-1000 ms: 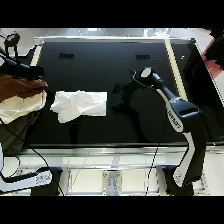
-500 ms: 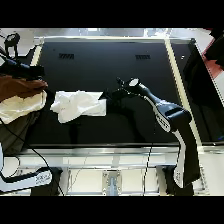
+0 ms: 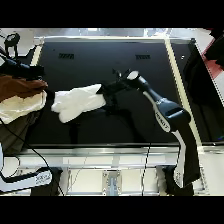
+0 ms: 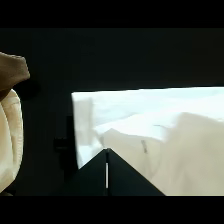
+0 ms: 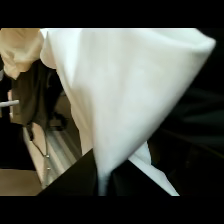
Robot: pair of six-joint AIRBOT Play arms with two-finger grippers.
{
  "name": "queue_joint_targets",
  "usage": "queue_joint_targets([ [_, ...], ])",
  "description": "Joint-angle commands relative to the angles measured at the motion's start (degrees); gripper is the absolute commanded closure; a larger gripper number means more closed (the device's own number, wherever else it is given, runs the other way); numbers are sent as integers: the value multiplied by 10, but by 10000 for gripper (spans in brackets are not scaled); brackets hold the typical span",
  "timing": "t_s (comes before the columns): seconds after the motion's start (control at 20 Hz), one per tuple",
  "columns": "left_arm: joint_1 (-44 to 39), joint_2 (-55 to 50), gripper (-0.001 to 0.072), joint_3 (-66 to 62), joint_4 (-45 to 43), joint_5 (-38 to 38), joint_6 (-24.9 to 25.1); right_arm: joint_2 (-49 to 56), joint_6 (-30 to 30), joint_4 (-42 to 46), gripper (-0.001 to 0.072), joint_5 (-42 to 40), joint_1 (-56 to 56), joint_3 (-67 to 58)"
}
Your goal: Fold the shirts.
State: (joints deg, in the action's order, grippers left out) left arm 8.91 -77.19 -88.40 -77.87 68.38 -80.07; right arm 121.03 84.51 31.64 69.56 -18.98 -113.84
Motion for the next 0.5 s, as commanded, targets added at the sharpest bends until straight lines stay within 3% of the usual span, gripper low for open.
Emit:
queue_joint_targets([
  [0.0, 0, 0, 694, 0, 0, 0, 0, -66, 56, 236, 700, 84, 73, -43],
  [0.2, 0, 0, 694, 0, 0, 0, 0, -181, 75, 445, 700, 177, 190, 9],
  [0.45, 0, 0, 694, 0, 0, 23, 0, -287, 74, 508, 700, 217, 371, 136],
])
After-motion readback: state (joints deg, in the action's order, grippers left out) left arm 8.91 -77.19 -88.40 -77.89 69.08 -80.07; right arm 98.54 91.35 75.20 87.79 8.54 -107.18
